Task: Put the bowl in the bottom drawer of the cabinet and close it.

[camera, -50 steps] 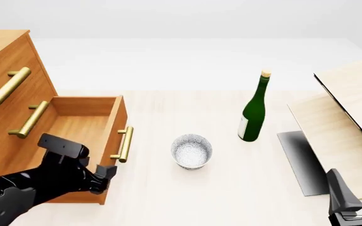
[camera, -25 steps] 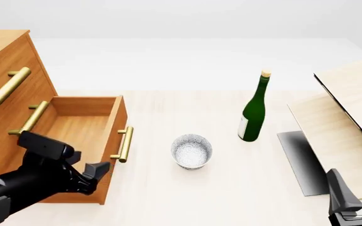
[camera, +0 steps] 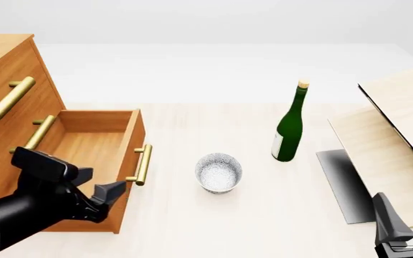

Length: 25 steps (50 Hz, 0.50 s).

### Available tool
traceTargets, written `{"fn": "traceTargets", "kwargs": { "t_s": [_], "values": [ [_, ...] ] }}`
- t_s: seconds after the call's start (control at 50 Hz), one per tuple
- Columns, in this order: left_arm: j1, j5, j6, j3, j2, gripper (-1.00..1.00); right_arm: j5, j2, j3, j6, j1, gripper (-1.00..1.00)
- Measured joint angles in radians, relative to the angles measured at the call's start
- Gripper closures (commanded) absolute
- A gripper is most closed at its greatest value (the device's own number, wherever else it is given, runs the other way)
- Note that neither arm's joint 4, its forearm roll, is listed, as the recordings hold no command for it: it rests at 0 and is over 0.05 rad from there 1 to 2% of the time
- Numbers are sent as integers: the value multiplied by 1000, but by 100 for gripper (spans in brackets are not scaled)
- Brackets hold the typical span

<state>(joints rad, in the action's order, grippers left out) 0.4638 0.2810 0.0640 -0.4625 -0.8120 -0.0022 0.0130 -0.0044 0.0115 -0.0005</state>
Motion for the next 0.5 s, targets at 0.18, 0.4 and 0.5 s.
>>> {"fn": "traceTargets", "kwargs": {
  "t_s": [0.18,0.4,0.5],
  "values": [
    [38,-14,11,-8,-4,-100,0,0,0,0,0,-100],
    [81,-27,31,-29,-26,-100,0,0,0,0,0,-100],
    [99,-28,41,-46,-39,-100,0,0,0,0,0,-100]
  ]
}}
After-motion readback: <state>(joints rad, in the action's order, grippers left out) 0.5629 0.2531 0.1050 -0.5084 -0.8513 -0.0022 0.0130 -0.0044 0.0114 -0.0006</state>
